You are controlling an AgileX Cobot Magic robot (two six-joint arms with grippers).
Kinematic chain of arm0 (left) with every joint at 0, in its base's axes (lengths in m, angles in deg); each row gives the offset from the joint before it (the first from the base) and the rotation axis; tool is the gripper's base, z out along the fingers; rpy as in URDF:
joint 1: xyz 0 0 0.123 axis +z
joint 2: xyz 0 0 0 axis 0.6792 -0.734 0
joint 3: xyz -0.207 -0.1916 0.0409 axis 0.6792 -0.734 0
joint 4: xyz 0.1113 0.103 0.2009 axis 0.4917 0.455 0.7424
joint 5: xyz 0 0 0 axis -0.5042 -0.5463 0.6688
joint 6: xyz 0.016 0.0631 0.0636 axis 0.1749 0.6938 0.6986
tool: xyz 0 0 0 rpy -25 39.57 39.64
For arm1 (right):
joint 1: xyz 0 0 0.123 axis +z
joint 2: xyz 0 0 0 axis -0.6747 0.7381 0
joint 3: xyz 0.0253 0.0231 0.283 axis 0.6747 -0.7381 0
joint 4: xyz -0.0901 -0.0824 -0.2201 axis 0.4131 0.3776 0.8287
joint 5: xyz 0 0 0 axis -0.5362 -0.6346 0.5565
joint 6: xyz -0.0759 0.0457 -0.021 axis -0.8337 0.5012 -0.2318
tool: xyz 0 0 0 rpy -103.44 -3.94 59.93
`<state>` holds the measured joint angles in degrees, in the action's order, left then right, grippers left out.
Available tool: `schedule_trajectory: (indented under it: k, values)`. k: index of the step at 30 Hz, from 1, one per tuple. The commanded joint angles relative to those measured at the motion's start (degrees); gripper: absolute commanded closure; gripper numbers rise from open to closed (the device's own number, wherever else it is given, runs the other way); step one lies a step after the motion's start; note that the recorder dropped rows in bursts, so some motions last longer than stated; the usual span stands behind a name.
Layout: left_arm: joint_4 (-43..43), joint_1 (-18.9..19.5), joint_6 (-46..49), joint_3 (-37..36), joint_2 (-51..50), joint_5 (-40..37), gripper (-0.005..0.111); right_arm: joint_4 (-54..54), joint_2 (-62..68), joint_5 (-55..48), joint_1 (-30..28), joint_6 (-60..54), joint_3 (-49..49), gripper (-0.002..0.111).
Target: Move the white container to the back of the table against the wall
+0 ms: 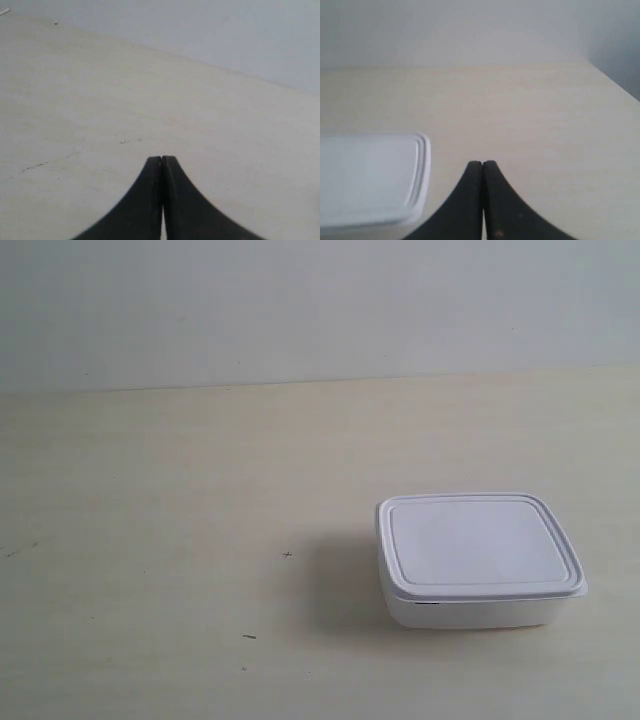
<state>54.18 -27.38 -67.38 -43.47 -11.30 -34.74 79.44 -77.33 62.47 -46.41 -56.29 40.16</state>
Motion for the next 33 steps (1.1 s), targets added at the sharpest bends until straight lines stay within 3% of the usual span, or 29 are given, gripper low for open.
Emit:
schedule_trajectory:
  k: [1,9,13,20,23,27,33]
  values:
    - [-4.1,0.0,-1.0,0.1,0.5,5.4,0.107,-5.9,-0.5,10.3,-0.3,4.4,-0.3,0.108]
    - [-17.0,0.0,-8.7,0.1,0.5,11.2,0.107,-6.2,-0.5,21.7,-0.3,4.4,-0.3,0.108]
    - [-20.5,0.0,-9.3,0.1,0.5,11.7,0.107,-6.2,-0.5,15.6,-0.3,6.8,-0.3,0.108]
    - [-18.2,0.0,-6.9,3.8,-4.0,0.5,0.107,-1.5,4.4,-0.6,-0.3,7.9,10.3,0.108]
    - [-14.0,0.0,-6.0,10.6,-12.1,-3.8,0.107,1.2,13.0,-9.9,-0.3,8.2,18.4,0.108]
    - [-4.4,0.0,-4.1,25.7,-28.8,-18.4,0.107,1.8,28.1,-20.6,-0.3,8.2,31.1,0.108]
    - [-4.1,-0.4,-1.7,46.2,-47.4,-31.1,0.107,-1.2,44.4,-34.7,-0.3,8.2,50.8,0.108]
